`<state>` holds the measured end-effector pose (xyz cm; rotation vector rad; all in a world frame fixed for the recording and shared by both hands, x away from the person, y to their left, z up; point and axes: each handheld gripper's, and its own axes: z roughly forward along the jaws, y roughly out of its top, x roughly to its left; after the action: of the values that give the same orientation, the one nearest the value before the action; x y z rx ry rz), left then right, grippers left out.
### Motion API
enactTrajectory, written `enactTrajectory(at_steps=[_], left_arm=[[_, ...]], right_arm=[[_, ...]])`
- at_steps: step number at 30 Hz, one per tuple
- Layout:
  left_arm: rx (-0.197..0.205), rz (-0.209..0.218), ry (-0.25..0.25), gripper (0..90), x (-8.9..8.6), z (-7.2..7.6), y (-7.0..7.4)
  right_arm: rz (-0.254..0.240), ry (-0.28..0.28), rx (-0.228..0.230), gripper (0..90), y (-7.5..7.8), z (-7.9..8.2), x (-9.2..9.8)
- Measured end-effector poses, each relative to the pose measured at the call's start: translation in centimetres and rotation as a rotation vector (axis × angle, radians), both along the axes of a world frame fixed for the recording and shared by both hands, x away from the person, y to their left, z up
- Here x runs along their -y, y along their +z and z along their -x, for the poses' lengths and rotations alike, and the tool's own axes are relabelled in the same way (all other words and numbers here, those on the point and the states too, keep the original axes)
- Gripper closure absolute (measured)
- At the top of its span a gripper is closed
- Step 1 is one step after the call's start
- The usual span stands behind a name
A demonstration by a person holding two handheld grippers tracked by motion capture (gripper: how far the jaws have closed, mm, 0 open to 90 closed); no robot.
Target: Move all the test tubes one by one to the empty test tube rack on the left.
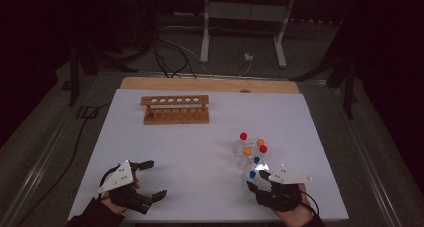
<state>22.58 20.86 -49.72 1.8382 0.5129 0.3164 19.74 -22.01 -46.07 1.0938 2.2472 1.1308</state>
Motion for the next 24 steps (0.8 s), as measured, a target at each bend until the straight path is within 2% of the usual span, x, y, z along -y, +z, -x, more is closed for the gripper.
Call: enactTrajectory(at_steps=[5,12,18,24], left_arm=[[0.000,0.002,0.005,0.5,0.0,0.0,0.0],[-0.001,0.003,0.004,0.5,0.0,0.0,0.0],[-0.001,0.001,0.002,0.5,0.0,0.0,0.0],[-0.001,0.000,0.003,0.5,0.0,0.0,0.0]], right_arm=[[0.015,-0.013,-0.035,60.5,0.0,-0.3,0.1],[0.031,-0.009,-0.068,70.7,-0.3,-0.6,-0.3],[0.044,0.005,-0.070,75.3,-0.3,-0.7,-0.8],[0.082,0.008,-0.049,76.8,-0.3,-0.5,-1.1]])
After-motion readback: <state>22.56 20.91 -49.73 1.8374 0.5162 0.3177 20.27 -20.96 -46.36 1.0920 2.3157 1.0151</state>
